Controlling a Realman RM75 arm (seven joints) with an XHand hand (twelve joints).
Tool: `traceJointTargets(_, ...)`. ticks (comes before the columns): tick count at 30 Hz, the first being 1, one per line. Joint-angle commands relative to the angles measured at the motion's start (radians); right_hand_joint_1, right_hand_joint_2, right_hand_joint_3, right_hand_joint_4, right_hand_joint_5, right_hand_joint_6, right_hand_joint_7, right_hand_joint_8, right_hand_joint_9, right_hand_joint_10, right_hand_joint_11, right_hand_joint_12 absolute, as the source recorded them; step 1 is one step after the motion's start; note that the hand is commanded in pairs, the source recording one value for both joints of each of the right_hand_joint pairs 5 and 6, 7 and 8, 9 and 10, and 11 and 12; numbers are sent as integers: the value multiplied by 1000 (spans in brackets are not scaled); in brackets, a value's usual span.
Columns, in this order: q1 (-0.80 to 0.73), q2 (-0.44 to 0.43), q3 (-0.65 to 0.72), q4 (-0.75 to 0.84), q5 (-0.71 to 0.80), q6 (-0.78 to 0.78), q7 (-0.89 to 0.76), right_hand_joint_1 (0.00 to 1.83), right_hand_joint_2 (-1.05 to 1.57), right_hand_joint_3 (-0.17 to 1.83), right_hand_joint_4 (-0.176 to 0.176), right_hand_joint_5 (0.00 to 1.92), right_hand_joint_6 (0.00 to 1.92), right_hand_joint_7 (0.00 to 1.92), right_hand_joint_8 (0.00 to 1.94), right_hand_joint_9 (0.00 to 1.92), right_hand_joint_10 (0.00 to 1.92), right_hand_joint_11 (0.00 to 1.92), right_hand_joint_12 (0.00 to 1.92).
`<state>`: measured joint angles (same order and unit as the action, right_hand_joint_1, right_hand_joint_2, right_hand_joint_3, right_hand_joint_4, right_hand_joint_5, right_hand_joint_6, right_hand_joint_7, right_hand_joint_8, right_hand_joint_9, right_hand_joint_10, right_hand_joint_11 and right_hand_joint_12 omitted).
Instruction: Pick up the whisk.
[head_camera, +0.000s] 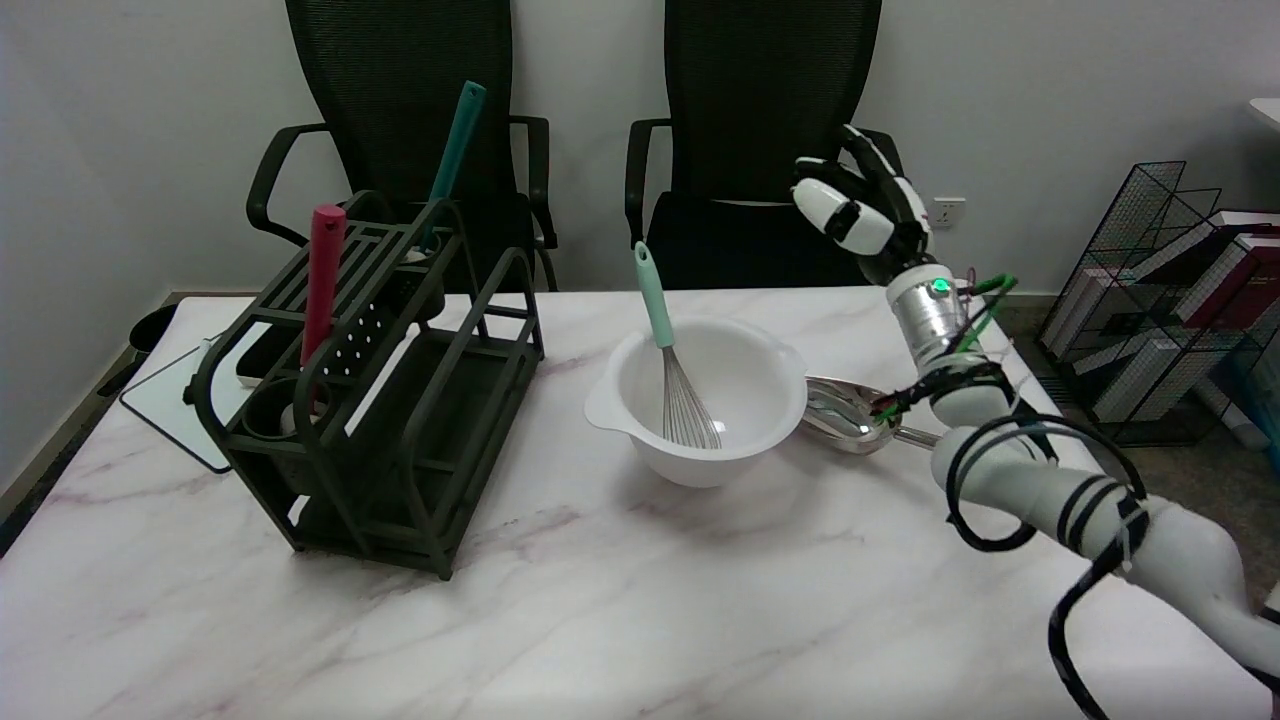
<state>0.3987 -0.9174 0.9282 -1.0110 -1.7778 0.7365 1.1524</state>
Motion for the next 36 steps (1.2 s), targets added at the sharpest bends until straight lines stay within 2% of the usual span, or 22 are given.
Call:
traceJointTargets(1, 381, -55, -260, 342, -158, -320, 576, 1032, 22, 1184, 0, 91, 91, 551, 551, 533, 533, 525, 525)
traceJointTargets(10, 422, -90, -349, 403, -165, -354, 637, 1037, -4, 1172, 0, 84, 84, 442, 442, 495, 495, 481, 481)
traceJointTargets(20, 424, -135, -437, 378, -165, -366, 637, 1048, 23, 1121, 0, 75, 75, 427, 427, 490, 490, 455, 455)
traceJointTargets(36, 406, -159, -467, 267, -203, -422, 637, 1060, 67, 1090, 0, 76, 76, 449, 449, 507, 507, 517, 517)
